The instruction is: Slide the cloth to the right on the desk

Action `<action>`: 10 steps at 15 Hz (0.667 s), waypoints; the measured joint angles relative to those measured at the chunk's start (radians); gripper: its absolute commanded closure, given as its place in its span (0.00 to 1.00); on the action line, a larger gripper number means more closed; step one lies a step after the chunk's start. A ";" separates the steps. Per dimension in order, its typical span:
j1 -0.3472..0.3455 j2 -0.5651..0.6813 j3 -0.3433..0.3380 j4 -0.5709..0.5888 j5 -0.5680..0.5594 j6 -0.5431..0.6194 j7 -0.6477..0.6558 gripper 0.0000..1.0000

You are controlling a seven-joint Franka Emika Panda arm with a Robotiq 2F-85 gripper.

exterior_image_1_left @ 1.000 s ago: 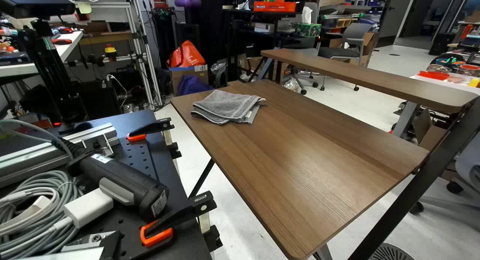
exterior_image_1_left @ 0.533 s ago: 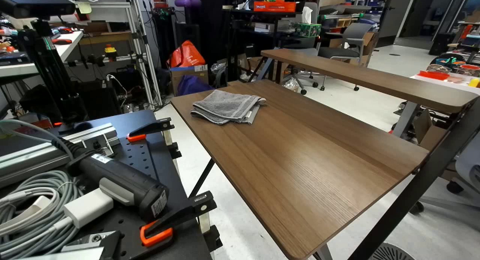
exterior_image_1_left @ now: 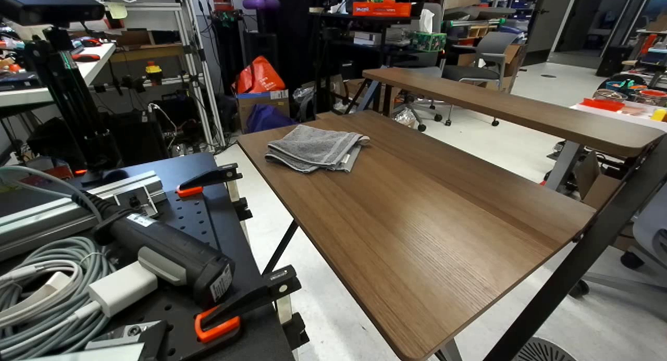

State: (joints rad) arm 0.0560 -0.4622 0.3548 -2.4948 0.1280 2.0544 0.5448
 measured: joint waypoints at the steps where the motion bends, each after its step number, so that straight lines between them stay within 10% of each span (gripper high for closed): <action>1: 0.000 0.039 0.010 -0.005 -0.014 0.051 0.030 0.00; 10: 0.028 0.524 0.019 0.050 -0.287 0.384 0.413 0.00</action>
State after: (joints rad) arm 0.0842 0.0618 0.3737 -2.4448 -0.1588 2.4382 0.9577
